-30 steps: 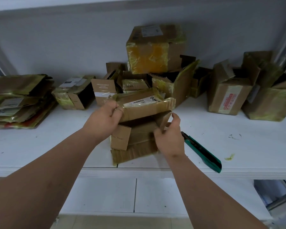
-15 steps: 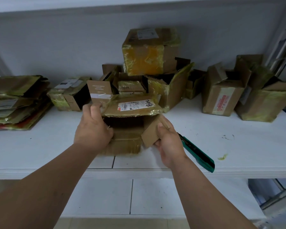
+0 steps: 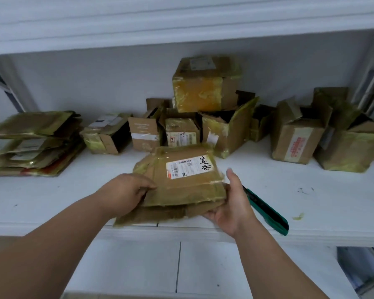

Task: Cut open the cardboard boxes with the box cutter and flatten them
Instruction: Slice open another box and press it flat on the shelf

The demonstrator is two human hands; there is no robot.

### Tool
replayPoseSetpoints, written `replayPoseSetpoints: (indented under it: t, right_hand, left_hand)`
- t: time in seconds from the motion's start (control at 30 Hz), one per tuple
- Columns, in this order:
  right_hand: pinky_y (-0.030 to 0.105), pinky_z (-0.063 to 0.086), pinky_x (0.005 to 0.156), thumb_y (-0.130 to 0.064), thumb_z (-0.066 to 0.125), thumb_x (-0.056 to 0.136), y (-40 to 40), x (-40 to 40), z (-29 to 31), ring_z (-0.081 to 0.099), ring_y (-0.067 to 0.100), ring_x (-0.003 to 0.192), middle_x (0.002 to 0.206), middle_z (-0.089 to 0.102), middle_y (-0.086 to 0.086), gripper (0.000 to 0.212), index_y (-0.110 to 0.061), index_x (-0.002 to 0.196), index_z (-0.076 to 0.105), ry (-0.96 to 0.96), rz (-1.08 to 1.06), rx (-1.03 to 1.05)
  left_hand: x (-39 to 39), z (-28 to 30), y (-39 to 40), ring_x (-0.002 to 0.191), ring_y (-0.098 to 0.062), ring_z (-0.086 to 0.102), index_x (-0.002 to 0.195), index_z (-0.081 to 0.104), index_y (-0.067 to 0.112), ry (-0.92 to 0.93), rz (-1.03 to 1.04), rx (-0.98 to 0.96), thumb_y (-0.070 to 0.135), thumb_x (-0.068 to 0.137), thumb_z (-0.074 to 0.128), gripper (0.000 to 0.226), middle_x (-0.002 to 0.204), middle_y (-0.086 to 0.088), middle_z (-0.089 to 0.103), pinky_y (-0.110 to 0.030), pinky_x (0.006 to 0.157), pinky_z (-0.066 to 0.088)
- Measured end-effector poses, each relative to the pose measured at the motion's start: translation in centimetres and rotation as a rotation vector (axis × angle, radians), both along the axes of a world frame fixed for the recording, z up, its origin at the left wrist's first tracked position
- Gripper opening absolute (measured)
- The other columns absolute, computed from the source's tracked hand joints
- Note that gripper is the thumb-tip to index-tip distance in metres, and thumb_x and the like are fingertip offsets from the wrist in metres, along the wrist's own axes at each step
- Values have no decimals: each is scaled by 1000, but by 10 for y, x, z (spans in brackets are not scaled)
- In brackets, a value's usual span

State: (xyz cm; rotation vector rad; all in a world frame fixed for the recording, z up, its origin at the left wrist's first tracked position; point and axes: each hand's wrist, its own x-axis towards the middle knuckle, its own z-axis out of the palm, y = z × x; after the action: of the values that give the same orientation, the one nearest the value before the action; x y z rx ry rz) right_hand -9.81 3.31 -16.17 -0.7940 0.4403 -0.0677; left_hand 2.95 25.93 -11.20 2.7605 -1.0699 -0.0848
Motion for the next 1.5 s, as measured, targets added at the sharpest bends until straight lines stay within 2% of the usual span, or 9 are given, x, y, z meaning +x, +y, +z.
replayPoseSetpoints:
  t: [0.17,0.47,0.7,0.8,0.97,1.1,1.2,1.4,1.5]
  right_hand:
    - [49,59,84,0,51,93,5,4,-8,70,27,97,103,72,5,33,-19,120,55,202,-117,-390]
    - [41,22,118,-23,61,83,2,0,-10,26,30,140,153,24,5,68,-31,146,36,396,-13,-1874]
    - [47,0,122,-33,41,96,8,17,-19,25,20,146,157,34,-4,48,-31,144,45,362,376,-1995]
    - [50,6,122,-44,38,95,7,33,-11,45,24,130,137,54,1,44,-27,129,58,398,235,-2037]
    - [51,-8,121,-59,18,97,11,42,-31,-6,25,152,166,2,0,66,-32,157,12,409,435,-2012]
    - [56,-6,119,-68,34,88,5,70,-12,28,29,143,150,39,3,69,-28,143,41,460,359,-2094]
    - [55,-12,118,-76,27,87,8,82,-16,7,27,150,162,19,1,81,-29,153,25,473,437,-2021]
    - [54,-2,119,-66,48,82,-2,103,0,27,27,142,147,39,0,69,-29,139,42,440,360,-2120]
    - [52,-6,121,-66,45,84,-8,115,-7,2,25,151,164,8,-2,80,-36,153,18,362,413,-2075]
  left_hand:
    - [-5,-29,-5,107,-8,57,113,70,30,184,102,-80,34,101,48,26,116,16,66,-18,86,41]
    - [-3,-46,-12,91,-15,57,104,69,21,159,171,-66,46,102,32,44,101,1,68,-24,78,39]
    - [16,-47,-22,98,-21,58,95,69,18,130,198,-93,36,101,44,30,105,2,63,-26,80,43]
    - [33,-52,-21,133,-23,35,142,46,34,-11,203,3,39,97,49,46,146,3,40,-34,106,34]
    - [50,-82,-20,151,-28,-2,157,2,22,95,70,314,57,97,17,71,164,-1,-1,-45,122,9]
    - [63,-56,-32,135,-29,34,146,36,32,77,103,250,45,95,38,53,149,-5,34,-47,109,36]
    - [64,-44,-42,126,-30,40,141,40,32,20,140,215,46,97,33,47,141,-7,40,-46,102,42]
    - [69,-46,-56,140,-30,20,148,24,30,-23,149,181,51,80,55,77,152,-5,21,-46,112,29]
    - [77,-53,-63,150,-22,-11,154,0,32,27,32,138,39,83,57,92,163,5,-13,-45,122,2]
